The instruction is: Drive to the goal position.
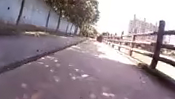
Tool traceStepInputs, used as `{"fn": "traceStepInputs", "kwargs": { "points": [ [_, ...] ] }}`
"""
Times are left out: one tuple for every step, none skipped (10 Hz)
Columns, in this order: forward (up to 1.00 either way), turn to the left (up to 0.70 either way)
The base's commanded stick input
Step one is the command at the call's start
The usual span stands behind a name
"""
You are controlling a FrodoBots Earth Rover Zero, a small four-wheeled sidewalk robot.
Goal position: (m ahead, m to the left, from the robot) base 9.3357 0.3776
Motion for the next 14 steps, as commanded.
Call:
{"fn": "traceStepInputs", "kwargs": {
  "points": [
    [1.00,0.00],
    [1.00,0.00],
    [1.00,0.00],
    [1.00,0.00],
    [1.00,0.00],
    [1.00,0.00],
    [1.00,0.00],
    [1.00,-0.39],
    [1.00,-0.40],
    [1.00,-0.40],
    [1.00,-0.40],
    [1.00,0.00],
    [1.00,0.00],
    [1.00,0.00]
  ]
}}
